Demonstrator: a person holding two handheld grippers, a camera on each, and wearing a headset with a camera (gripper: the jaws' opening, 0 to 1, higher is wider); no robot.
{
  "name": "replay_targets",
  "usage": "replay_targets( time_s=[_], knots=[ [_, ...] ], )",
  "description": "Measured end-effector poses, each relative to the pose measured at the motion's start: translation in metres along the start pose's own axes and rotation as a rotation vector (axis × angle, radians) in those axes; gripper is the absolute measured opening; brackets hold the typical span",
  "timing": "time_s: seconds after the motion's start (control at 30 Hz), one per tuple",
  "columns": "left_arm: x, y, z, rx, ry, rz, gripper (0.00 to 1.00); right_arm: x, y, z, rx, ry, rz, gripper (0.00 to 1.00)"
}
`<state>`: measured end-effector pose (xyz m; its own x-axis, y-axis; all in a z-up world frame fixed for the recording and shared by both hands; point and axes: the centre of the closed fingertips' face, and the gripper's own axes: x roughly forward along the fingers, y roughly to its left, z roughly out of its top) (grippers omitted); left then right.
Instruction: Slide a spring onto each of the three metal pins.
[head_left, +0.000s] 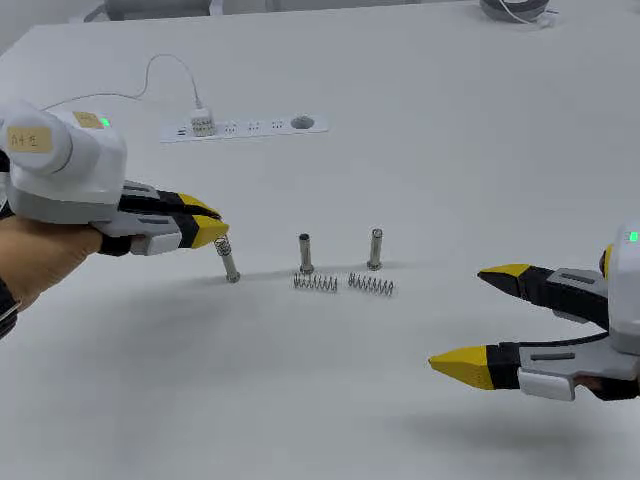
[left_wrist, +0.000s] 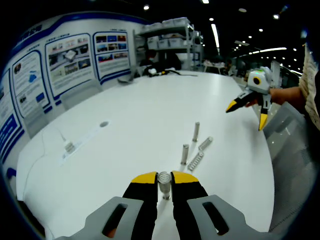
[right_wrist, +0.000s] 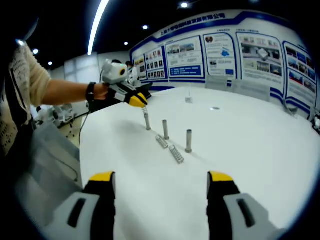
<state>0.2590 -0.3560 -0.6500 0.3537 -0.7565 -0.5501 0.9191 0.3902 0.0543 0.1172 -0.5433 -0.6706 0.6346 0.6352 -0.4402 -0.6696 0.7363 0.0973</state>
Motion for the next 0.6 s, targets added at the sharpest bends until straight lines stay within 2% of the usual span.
replay_targets(
  time_s=[0.6],
  knots=[
    [0.019, -0.004, -0.023, 0.030, 0.064, -0.010, 0.09, -0.001, 0.001, -0.007, 0.017, 0.011, -0.004, 0.76]
  ],
)
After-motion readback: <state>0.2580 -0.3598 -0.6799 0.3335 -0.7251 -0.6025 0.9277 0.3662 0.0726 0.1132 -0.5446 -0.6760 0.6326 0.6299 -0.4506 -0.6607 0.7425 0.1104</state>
